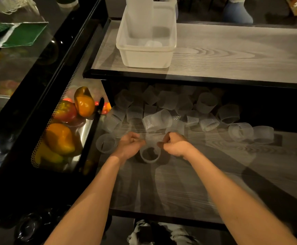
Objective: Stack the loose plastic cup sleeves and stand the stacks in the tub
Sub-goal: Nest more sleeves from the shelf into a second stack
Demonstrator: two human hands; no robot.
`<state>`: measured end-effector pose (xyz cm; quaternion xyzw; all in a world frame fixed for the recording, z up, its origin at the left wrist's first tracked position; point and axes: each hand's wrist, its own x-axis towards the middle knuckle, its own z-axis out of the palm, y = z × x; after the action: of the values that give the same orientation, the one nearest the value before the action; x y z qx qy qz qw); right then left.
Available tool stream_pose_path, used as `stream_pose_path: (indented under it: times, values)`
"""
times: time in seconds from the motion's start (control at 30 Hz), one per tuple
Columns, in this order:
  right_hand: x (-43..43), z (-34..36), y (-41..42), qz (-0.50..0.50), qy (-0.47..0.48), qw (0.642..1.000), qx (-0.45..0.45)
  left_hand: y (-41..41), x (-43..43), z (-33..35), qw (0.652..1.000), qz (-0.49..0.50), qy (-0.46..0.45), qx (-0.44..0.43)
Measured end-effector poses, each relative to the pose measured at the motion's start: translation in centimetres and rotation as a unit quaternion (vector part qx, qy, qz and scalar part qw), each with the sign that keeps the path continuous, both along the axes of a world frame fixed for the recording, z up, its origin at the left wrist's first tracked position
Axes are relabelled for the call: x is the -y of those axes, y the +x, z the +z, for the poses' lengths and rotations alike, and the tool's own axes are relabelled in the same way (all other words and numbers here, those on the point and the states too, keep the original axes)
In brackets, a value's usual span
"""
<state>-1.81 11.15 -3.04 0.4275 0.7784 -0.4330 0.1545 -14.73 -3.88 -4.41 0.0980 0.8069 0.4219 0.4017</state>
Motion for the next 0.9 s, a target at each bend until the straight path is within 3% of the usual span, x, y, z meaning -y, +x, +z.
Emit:
stream_pose_path:
  times: [0.07, 0.17, 0.4, 0.5, 0.7, 0.83, 0.9]
  values:
    - [-0.2, 0.0, -0.4, -0.083, 0.001, 0.996, -0.041, 0.1, -1.1, 0.6, 0.999, 0.023, 0.029, -0.010]
    - [-1.0, -0.6, -1.1, -0.207, -0.052, 0.971, -0.111, 0.3, -3.3, 1.5, 0.997, -0.026, 0.042, -0.052]
    - [-1.2, 0.2, -2.0, -0.272, -0.046, 0.944, -0.181, 0.8, -7.2, 2.4, 0.976, -0.168, -0.056, -0.128]
    - [-1.4, -0.1, -2.0, -0.300, -0.035, 0.932, -0.202, 0.8, -6.9, 2.1, 0.980, -0.135, -0.035, -0.140]
    - [-1.8, 0.6, -2.5, -0.370, -0.117, 0.884, -0.261, 0.5, -5.8, 2.8, 0.978, 0.033, 0.122, -0.166]
    - [-1.1, 1.6, -2.3, -0.332, -0.169, 0.879, -0.297, 0.7, -4.6, 3.6, 0.978, 0.076, 0.130, -0.145]
    - [-0.9, 1.8, -1.7, -0.281, -0.206, 0.894, -0.283, 0.6, -3.3, 3.2, 0.980, 0.081, 0.144, -0.111]
